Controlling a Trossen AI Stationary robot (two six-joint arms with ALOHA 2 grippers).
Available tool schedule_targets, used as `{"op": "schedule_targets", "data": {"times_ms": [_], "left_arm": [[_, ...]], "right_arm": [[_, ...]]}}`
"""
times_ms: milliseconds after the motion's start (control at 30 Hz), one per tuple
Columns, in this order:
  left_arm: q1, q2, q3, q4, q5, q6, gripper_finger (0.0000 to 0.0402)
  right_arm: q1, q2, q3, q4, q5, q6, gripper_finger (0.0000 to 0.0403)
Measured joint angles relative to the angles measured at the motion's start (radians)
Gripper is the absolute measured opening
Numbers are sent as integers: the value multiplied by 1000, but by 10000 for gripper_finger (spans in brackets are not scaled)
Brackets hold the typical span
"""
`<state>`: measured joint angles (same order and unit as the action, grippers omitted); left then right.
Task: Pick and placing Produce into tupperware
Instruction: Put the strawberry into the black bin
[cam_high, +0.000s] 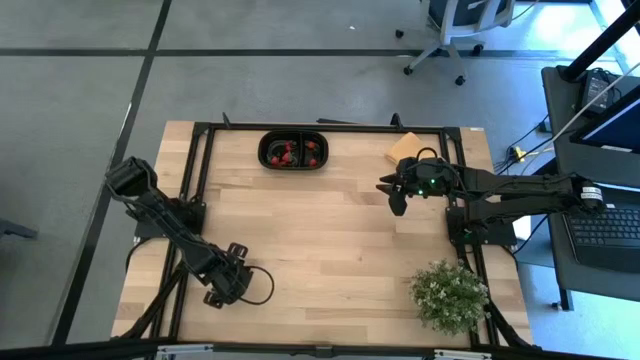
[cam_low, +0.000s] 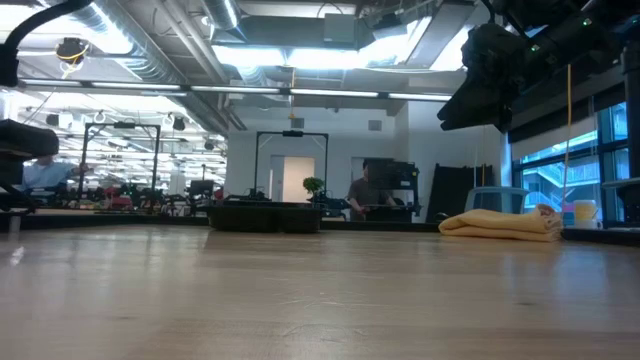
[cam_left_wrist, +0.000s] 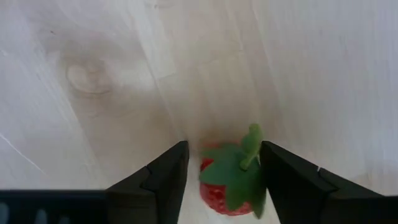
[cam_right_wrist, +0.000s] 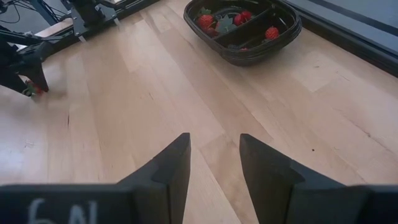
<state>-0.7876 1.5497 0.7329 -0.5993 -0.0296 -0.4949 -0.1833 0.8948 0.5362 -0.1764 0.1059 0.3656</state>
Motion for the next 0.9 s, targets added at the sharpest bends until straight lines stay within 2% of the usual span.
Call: {"op": "schedule_targets", "data": {"times_ms": [200,633,900], "left_arm": [[0,2,-1,-11,11,-15,169],[1,2,-3,-17,60,-31,164],[55,-51,-10,-32,101,-35,126]], "right_arm": [[0,0,0,0,0,0,141],[0,0,0,0,0,-2,141],[0,0,0,-1,0,-3,141]]}}
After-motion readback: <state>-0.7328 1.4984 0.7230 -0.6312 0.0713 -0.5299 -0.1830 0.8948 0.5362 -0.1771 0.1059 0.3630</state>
